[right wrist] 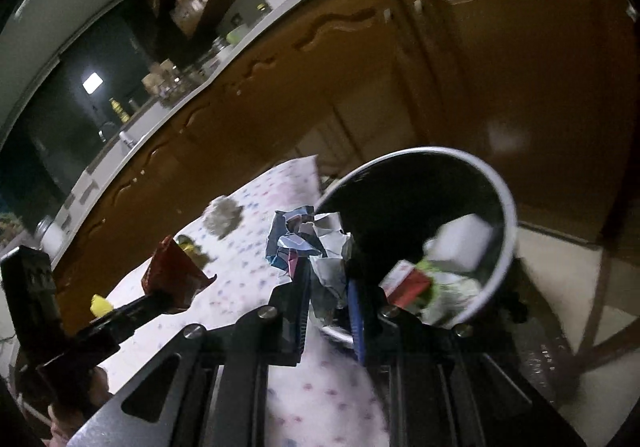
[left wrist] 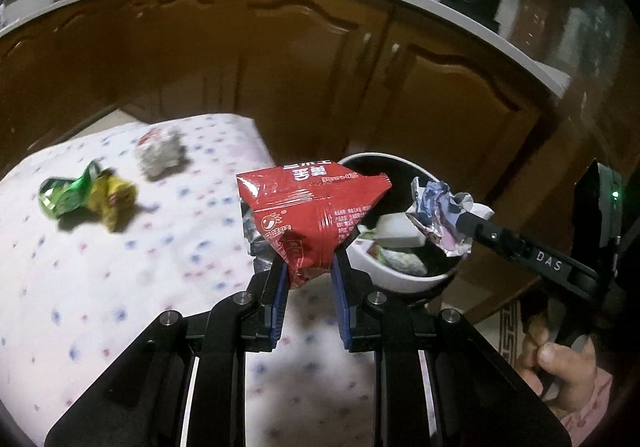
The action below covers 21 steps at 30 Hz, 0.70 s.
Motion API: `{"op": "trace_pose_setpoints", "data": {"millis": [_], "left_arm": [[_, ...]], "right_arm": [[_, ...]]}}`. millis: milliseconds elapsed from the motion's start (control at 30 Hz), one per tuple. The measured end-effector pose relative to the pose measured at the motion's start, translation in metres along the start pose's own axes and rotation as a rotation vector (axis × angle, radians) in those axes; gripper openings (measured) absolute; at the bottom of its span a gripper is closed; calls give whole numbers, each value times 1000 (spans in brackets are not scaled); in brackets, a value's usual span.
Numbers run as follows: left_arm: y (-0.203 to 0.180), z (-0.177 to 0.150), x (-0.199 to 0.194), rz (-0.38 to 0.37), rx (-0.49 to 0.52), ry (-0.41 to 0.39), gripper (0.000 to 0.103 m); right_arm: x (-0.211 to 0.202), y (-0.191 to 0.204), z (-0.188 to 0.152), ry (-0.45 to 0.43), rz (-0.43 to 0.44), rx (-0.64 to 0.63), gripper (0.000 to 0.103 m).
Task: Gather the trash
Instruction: 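Grasp crumpled foil with the right tool while the left tool drops the red bag into the bin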
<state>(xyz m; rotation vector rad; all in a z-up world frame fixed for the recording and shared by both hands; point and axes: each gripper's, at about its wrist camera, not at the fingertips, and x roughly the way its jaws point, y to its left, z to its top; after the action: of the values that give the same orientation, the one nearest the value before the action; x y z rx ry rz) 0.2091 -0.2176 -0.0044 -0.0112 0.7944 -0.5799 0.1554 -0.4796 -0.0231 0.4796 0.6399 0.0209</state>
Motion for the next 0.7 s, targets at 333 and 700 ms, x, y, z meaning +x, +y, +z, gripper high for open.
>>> {"op": "trace_pose_setpoints", "data": {"millis": [333, 700], "left_arm": [[-46, 22, 29, -41, 86, 40, 19], [-74, 38, 76, -34, 153, 126, 21]], "right_arm": [[-7, -23, 14, -22, -59, 2, 19], [6, -36, 28, 22, -118, -37, 22]]}}
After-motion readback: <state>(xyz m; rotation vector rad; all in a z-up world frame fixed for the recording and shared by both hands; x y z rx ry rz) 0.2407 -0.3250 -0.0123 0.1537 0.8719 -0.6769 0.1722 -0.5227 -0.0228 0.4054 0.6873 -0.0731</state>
